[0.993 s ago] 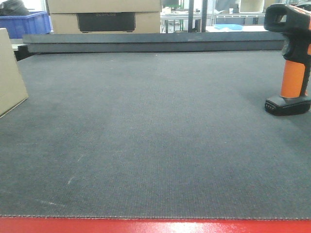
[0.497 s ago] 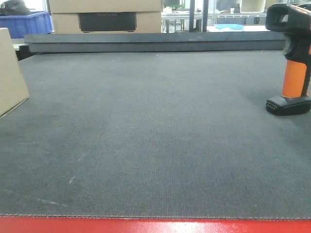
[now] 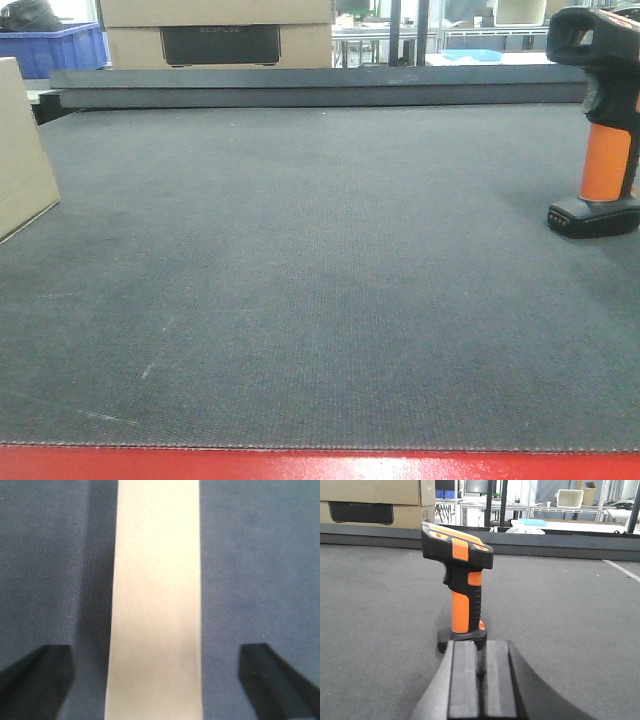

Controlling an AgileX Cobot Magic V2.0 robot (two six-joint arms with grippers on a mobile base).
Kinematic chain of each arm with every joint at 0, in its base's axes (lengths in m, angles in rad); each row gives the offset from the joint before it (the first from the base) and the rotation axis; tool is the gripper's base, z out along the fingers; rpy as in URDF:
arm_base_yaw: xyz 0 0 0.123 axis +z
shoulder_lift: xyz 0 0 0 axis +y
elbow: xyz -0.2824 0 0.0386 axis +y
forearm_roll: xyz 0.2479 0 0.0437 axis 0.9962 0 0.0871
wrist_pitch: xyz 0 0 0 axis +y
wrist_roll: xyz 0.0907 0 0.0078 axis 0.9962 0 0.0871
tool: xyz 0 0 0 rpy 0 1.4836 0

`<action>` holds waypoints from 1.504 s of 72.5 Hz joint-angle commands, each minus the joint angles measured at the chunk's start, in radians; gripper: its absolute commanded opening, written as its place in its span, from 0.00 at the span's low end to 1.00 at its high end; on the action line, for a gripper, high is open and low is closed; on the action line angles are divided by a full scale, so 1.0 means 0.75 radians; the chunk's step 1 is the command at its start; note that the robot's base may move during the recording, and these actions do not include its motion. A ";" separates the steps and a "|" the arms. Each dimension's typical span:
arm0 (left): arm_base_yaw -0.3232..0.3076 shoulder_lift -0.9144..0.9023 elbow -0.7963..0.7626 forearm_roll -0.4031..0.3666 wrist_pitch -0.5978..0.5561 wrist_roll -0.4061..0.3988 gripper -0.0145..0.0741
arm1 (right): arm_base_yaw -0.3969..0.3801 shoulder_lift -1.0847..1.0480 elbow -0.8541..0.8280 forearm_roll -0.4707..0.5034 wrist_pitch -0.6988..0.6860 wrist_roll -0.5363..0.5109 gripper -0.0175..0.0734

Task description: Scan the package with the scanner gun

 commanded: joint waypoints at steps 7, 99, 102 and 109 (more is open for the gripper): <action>-0.005 0.051 0.002 -0.010 -0.018 0.005 0.82 | -0.007 -0.002 -0.001 0.001 -0.019 -0.009 0.01; -0.106 0.210 -0.184 -0.167 0.205 -0.141 0.04 | -0.007 -0.002 -0.001 0.001 -0.019 -0.009 0.01; -0.129 0.203 -0.202 -0.200 0.210 -0.189 0.04 | -0.007 -0.002 -0.001 0.001 -0.019 -0.009 0.01; -0.216 0.183 -0.204 -0.168 0.148 -0.321 0.04 | -0.007 -0.002 -0.001 0.001 -0.019 -0.009 0.01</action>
